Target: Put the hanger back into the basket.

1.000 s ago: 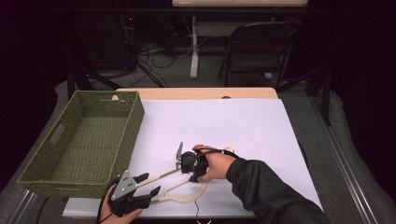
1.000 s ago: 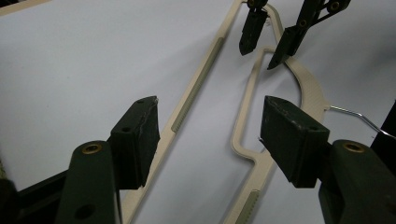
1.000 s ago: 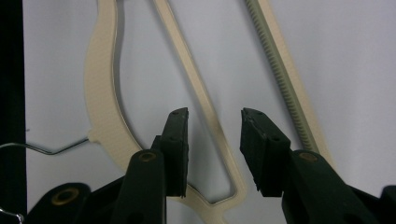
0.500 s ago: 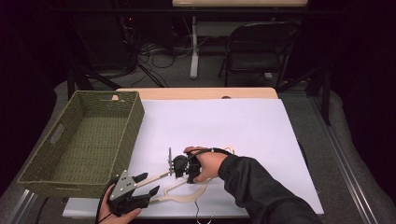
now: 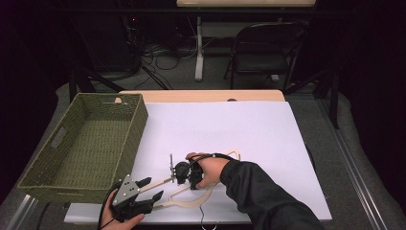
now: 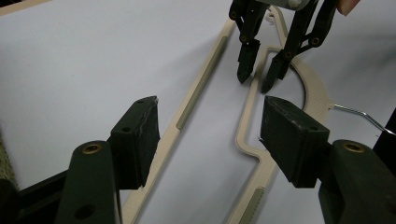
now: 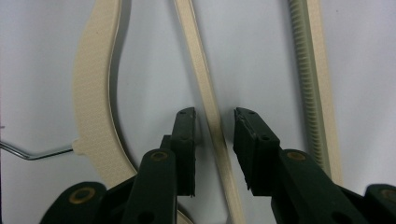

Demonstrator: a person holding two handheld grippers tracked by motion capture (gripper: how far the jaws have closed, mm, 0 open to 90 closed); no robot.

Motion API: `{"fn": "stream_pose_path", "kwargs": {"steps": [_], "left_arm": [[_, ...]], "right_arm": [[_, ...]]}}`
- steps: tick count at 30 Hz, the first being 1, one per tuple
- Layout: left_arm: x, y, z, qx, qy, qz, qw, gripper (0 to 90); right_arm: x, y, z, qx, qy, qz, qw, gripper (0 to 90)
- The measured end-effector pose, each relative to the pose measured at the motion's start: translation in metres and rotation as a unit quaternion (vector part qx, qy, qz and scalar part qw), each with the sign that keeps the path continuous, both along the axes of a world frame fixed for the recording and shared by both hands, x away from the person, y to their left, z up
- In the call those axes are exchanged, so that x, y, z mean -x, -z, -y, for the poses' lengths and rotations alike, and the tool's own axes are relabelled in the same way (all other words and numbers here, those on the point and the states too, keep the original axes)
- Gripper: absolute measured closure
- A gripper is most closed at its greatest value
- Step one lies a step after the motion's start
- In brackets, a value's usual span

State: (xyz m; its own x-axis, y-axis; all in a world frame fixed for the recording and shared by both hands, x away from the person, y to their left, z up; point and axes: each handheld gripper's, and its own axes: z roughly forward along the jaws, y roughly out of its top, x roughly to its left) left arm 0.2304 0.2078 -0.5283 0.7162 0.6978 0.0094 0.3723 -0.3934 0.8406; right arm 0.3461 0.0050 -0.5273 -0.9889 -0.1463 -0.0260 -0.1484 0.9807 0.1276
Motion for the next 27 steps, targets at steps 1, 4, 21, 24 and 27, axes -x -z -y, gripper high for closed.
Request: {"fn": "stream_pose_path", "kwargs": {"steps": [1,4,21,24,27], "left_arm": [[0.0,0.0,0.0,-0.001,0.0,-0.001,1.0,37.5],[0.0,0.0,0.0,-0.001,0.0,0.0,1.0,37.5],[0.001,-0.001,0.0,0.0,-0.001,0.002,1.0,37.5],[0.001,-0.001,0.0,0.001,-0.001,0.001,1.0,37.5],[0.001,-0.001,0.001,-0.002,0.001,0.001,1.0,37.5]], "right_arm": [[0.0,0.0,0.0,0.0,0.0,0.0,1.0,69.6],[0.0,0.0,0.0,0.0,-0.001,-0.006,1.0,71.9],[0.009,-0.002,0.007,0.022,-0.07,-0.016,0.9972,85.8],[0.009,-0.002,0.011,0.023,-0.068,-0.021,0.9972,85.9],[0.009,-0.004,0.014,0.027,-0.064,-0.023,0.9973,85.9]]}}
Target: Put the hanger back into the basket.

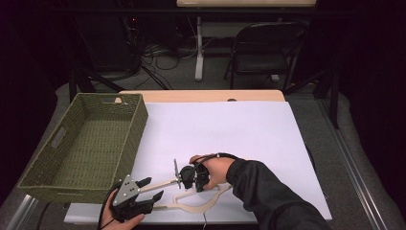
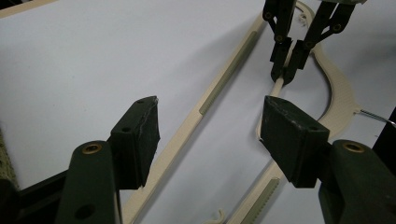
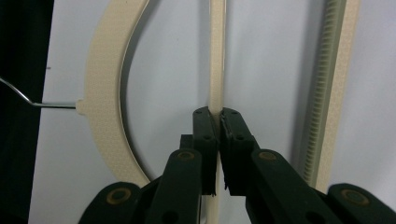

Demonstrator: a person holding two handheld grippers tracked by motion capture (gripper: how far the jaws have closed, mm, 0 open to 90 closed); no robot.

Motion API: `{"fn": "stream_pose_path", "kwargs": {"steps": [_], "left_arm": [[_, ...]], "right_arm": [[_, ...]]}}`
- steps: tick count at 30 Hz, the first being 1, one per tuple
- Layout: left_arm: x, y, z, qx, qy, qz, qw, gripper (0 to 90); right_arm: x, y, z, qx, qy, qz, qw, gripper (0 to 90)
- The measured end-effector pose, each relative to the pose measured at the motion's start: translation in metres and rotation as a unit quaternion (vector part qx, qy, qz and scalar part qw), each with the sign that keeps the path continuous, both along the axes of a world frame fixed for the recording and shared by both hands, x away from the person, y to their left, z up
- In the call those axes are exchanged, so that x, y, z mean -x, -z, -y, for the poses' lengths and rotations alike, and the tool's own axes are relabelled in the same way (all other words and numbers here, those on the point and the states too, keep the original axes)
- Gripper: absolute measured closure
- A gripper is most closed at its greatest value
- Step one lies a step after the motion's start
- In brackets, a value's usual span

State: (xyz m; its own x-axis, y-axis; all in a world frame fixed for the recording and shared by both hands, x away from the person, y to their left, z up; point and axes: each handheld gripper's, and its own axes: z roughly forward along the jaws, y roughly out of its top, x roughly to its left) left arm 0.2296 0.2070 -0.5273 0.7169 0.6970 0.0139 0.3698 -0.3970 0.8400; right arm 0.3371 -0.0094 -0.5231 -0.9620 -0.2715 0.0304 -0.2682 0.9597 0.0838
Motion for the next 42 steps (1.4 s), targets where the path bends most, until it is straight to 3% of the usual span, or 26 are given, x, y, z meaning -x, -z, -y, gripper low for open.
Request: {"fn": "stream_pose_path", "kwargs": {"steps": [9,17,19,21,28,30,31,38,42], "left_arm": [[0.001,-0.001,0.005,-0.004,0.014,0.002,0.9999,36.4],[0.005,0.001,0.019,-0.037,0.049,0.012,0.998,28.2],[0.006,0.003,0.027,-0.059,0.064,0.016,0.9961,24.8],[0.006,0.003,0.03,-0.067,0.069,0.019,0.9952,20.9],[0.008,0.011,0.047,-0.104,0.085,0.031,0.9905,20.8],[0.007,0.016,0.053,-0.126,0.087,0.039,0.9873,21.1],[0.007,0.016,0.053,-0.126,0.087,0.039,0.9873,21.5],[0.007,0.023,0.068,-0.155,0.105,0.056,0.9807,23.0],[0.007,0.025,0.074,-0.166,0.106,0.058,0.9788,25.0]], "right_arm": [[-0.003,-0.008,0.004,-0.012,0.021,-0.02,0.9995,85.9],[-0.007,-0.016,0.01,-0.025,0.04,-0.026,0.9986,85.9],[-0.008,-0.019,0.013,-0.027,0.044,-0.026,0.9983,85.9],[-0.008,-0.02,0.014,-0.027,0.051,-0.028,0.9979,85.9],[-0.008,-0.023,0.016,-0.027,0.063,-0.04,0.9968,85.9],[-0.008,-0.024,0.017,-0.029,0.061,-0.043,0.9968,85.9],[-0.008,-0.024,0.017,-0.029,0.063,-0.041,0.9968,85.9],[-0.009,-0.025,0.018,-0.029,0.065,-0.044,0.9965,85.9],[-0.009,-0.026,0.016,-0.029,0.065,-0.045,0.9965,85.9]]}}
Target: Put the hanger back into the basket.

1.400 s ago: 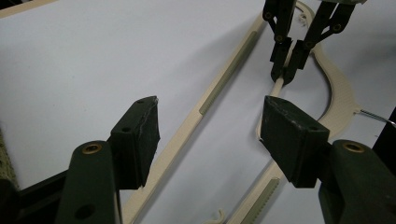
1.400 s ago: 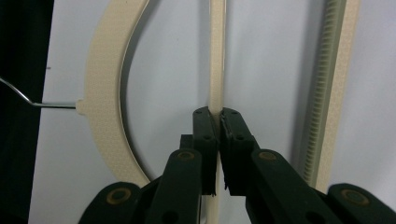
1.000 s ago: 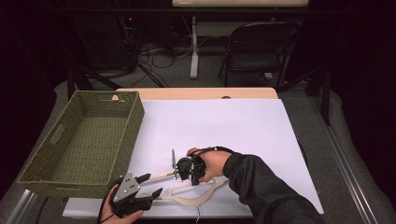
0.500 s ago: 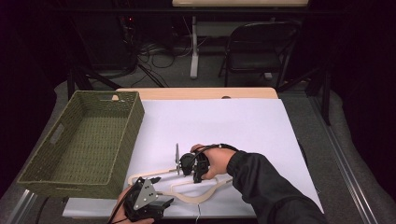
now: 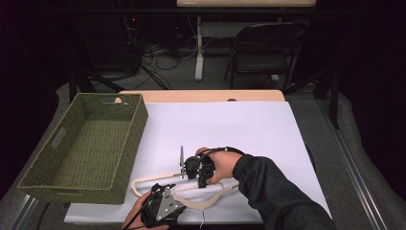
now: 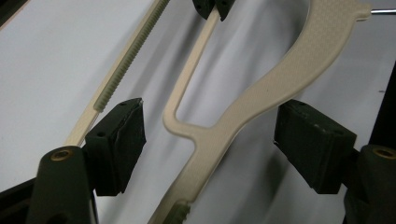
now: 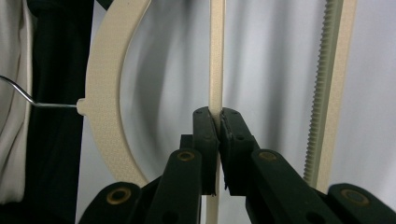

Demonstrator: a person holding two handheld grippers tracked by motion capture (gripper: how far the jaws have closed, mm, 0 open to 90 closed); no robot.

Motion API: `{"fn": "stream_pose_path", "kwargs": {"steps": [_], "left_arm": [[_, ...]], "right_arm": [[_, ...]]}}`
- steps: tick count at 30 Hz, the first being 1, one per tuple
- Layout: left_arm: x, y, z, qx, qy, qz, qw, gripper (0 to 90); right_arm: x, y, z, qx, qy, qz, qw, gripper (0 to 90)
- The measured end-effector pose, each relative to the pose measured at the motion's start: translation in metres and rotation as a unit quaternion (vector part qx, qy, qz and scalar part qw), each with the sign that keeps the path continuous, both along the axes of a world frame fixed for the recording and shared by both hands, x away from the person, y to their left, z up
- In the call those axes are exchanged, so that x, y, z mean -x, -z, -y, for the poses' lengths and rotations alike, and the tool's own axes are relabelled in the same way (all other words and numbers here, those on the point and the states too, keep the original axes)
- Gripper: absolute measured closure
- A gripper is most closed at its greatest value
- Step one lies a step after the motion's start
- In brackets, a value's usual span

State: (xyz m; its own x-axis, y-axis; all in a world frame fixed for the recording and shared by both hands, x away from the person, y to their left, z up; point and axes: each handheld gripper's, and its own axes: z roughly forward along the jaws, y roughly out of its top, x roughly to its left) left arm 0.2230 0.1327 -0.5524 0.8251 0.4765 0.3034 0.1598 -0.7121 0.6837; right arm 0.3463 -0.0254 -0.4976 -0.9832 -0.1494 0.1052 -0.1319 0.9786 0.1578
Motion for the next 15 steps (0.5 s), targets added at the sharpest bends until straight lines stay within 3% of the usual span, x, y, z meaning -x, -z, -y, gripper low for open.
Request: {"fn": "stream_pose_path", "kwargs": {"steps": [4,15], "left_arm": [[-0.002,0.0018,0.0063,-0.013,-0.001,0.009,0.9999,28.4],[-0.0079,0.0031,0.0047,-0.024,-0.01,-0.001,0.9997,44.9]], "right_arm": [[0.0008,-0.0002,-0.0018,0.0,-0.001,-0.002,1.0,85.9],[0.001,0.0003,-0.003,0.0,-0.005,-0.002,1.0,85.8]]}}
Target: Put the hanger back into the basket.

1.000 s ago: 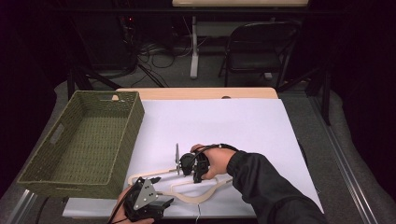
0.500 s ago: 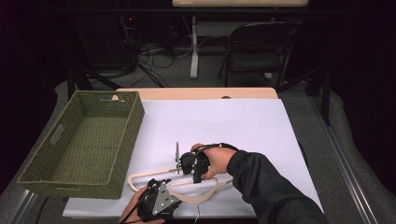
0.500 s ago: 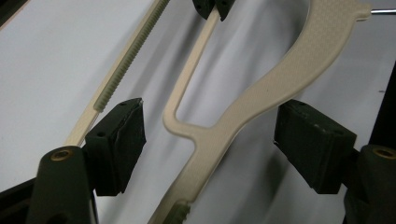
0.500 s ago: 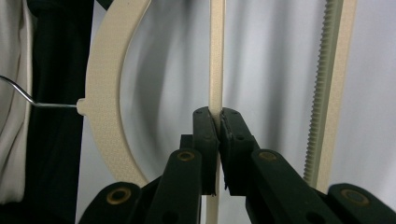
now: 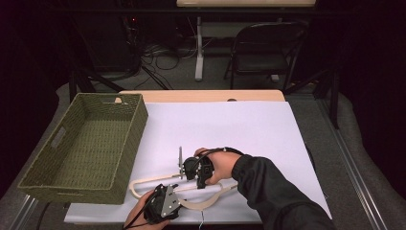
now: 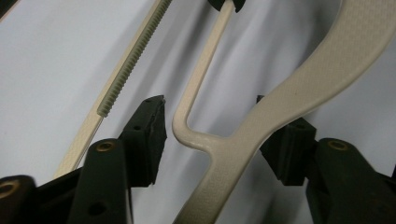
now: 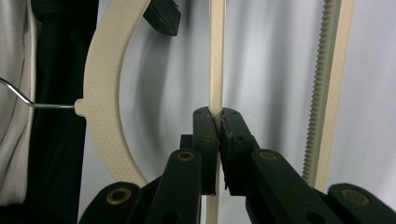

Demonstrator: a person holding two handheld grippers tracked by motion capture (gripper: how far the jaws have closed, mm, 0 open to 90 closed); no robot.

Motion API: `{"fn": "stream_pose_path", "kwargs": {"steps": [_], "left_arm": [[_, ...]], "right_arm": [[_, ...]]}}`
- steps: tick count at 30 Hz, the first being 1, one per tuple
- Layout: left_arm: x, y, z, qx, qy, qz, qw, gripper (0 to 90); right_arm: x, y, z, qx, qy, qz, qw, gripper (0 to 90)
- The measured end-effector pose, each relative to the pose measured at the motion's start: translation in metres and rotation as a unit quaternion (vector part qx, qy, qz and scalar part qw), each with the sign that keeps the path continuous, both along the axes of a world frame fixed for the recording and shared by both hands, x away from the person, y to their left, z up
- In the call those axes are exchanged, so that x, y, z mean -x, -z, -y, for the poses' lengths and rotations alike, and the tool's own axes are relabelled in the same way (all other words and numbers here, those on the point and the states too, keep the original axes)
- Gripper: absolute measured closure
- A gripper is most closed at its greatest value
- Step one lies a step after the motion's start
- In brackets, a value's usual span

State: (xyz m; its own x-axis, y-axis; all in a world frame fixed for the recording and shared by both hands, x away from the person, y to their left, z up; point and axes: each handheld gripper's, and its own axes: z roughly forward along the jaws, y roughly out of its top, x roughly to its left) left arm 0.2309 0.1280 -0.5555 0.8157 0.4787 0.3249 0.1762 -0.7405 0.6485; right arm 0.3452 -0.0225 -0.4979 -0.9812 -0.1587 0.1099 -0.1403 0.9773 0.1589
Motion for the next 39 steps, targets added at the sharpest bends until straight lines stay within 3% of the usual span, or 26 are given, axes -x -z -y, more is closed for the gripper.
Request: {"fn": "stream_pose_path", "kwargs": {"steps": [4,17,26,35,39], "left_arm": [[0.0,0.0,0.001,-0.006,0.007,-0.002,1.0,51.1],[-0.005,-0.005,-0.001,-0.01,0.006,-0.014,0.9998,56.6],[-0.004,-0.01,-0.001,-0.014,0.007,0.015,0.9998,58.9],[-0.008,-0.012,-0.003,-0.008,0.016,-0.01,0.9998,62.4],[-0.01,-0.014,-0.005,-0.009,0.012,-0.012,0.9998,65.8]], "right_arm": [[0.0,0.0,0.0,0.001,0.004,0.001,1.0,85.8],[-0.002,0.0,0.001,-0.003,0.01,0.004,0.9999,85.6],[-0.004,-0.001,0.002,-0.007,0.018,-0.002,0.9998,85.6],[-0.004,-0.001,0.003,-0.006,0.016,0.002,0.9999,85.5],[-0.004,-0.003,0.004,-0.013,0.018,0.005,0.9997,85.6]]}}
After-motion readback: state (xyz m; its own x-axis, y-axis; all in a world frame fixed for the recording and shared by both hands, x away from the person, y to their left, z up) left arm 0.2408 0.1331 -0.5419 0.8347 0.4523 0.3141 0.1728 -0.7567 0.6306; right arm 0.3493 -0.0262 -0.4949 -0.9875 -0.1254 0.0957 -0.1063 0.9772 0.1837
